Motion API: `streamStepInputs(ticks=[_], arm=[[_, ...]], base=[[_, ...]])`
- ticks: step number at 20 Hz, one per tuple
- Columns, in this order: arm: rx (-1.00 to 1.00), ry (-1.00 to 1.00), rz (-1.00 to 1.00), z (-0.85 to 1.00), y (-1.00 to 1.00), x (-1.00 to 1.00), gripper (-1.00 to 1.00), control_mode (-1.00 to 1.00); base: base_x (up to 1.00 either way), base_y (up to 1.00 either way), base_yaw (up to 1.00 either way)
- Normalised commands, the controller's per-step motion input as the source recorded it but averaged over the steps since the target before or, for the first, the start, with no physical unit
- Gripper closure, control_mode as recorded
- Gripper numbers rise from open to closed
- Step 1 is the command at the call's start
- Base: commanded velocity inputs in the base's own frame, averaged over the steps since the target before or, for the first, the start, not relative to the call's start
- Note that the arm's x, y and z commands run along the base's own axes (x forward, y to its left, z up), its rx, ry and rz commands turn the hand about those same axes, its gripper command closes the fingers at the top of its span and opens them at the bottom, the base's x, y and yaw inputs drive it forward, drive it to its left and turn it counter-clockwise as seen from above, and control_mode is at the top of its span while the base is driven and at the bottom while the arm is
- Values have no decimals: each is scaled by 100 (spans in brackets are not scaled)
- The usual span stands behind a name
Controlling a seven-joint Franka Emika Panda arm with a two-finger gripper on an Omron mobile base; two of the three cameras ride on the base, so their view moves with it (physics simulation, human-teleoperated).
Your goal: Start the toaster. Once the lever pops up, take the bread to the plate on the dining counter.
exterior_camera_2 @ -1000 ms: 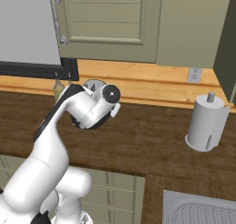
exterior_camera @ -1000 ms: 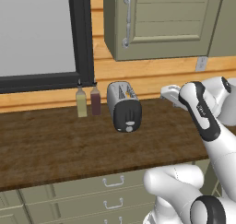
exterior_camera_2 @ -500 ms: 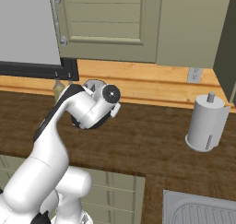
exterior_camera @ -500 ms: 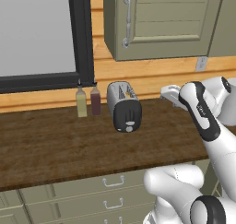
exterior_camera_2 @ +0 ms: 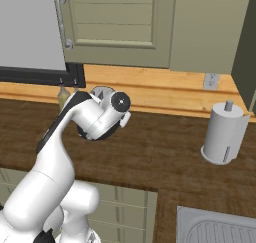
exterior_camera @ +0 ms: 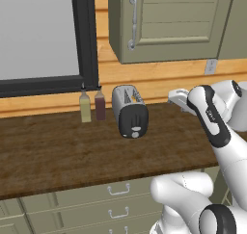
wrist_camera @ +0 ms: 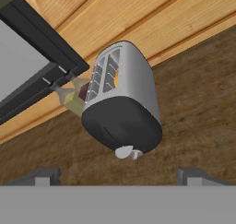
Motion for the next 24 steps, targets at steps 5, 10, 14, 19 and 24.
streamStepInputs(ticks=[5, 10, 14, 19, 24], arm=[[0, 0, 0, 0, 0, 0, -100, -100], [0, 0, 0, 0, 0, 0, -100, -100], [0, 0, 0, 0, 0, 0, -100, -100], [0, 0, 0, 0, 0, 0, -100, -100], [0, 0, 0, 0, 0, 0, -100, -100]], base=[[0, 0, 0], [0, 0, 0], [0, 0, 0], [0, 0, 0], [0, 0, 0]])
